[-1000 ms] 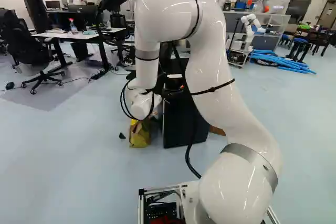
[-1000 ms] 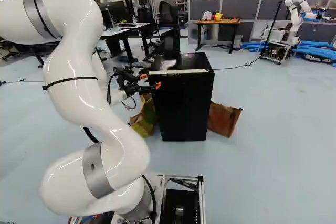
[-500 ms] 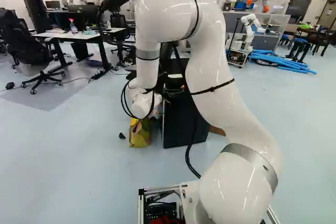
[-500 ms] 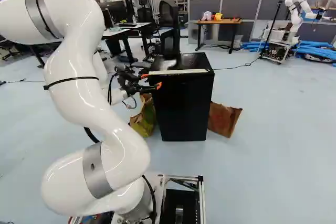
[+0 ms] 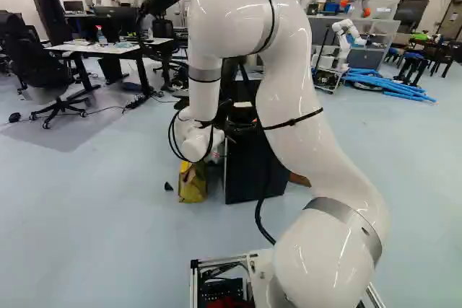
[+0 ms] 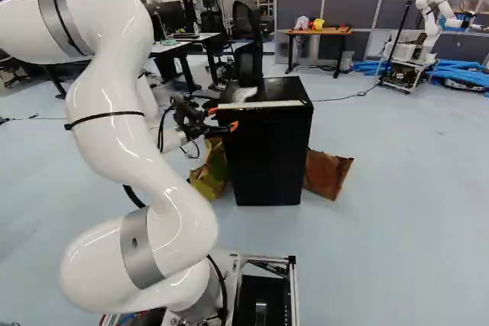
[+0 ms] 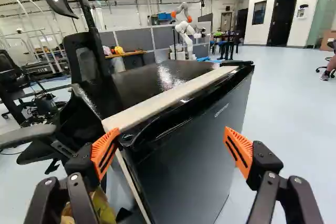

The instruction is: Grab a drink from the fridge

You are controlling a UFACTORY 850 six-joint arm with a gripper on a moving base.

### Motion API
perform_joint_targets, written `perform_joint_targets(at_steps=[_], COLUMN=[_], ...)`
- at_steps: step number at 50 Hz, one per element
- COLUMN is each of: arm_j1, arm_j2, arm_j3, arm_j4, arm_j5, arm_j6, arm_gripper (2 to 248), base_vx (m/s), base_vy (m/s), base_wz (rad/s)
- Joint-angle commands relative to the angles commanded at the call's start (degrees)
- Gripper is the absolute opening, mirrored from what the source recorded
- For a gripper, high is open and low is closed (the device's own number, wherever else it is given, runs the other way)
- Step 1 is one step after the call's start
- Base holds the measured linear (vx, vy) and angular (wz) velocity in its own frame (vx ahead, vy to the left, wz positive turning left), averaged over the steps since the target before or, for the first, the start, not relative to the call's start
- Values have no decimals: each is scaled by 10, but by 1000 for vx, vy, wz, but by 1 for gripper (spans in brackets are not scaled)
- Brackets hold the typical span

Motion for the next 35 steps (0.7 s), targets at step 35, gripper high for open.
perform_joint_targets(at_steps=[35], arm_j1=[61], arm_j2=[64], arm_j3=[122], arm_j4=[40], arm_j5=[0], arm_j6=[0], arm_gripper=[247], base_vx=[0], base_vy=[-4], base_wz=[-1])
